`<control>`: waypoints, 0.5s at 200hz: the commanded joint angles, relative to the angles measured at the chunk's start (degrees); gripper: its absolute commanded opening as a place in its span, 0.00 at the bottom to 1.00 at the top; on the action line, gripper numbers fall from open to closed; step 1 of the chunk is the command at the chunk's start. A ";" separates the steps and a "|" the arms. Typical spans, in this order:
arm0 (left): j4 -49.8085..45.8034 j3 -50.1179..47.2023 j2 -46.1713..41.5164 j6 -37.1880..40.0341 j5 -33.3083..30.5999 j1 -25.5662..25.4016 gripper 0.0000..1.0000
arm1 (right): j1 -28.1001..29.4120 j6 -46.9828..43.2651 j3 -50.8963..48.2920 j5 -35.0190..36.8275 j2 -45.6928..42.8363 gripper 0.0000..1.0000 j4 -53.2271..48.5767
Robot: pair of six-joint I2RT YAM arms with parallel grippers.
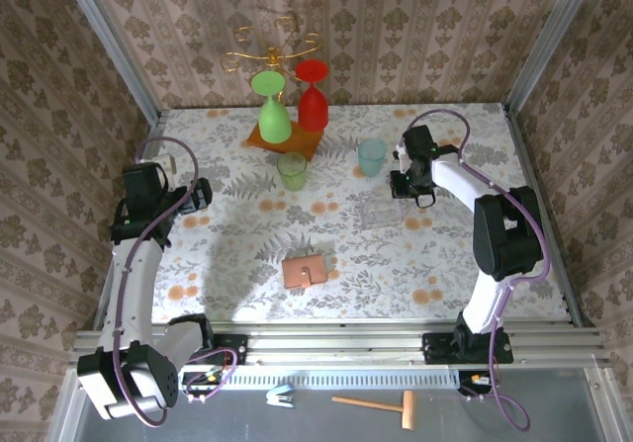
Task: Take the credit cards out of the card holder
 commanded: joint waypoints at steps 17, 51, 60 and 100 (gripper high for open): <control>0.38 -0.68 -0.35 -0.83 1.16 0.51 1.00 | 5.21 12.59 -1.00 5.37 -1.49 0.05 -0.31; 0.65 -0.75 -0.17 -1.02 1.72 0.55 1.00 | 8.26 18.66 1.96 6.39 1.05 0.03 -0.44; 0.65 -0.82 -0.04 -1.10 1.82 0.53 1.00 | 9.12 19.17 2.64 6.78 1.53 0.03 -0.32; 0.67 -0.79 0.05 -1.20 2.24 0.48 1.00 | 11.06 20.38 4.48 7.06 3.30 0.03 -0.09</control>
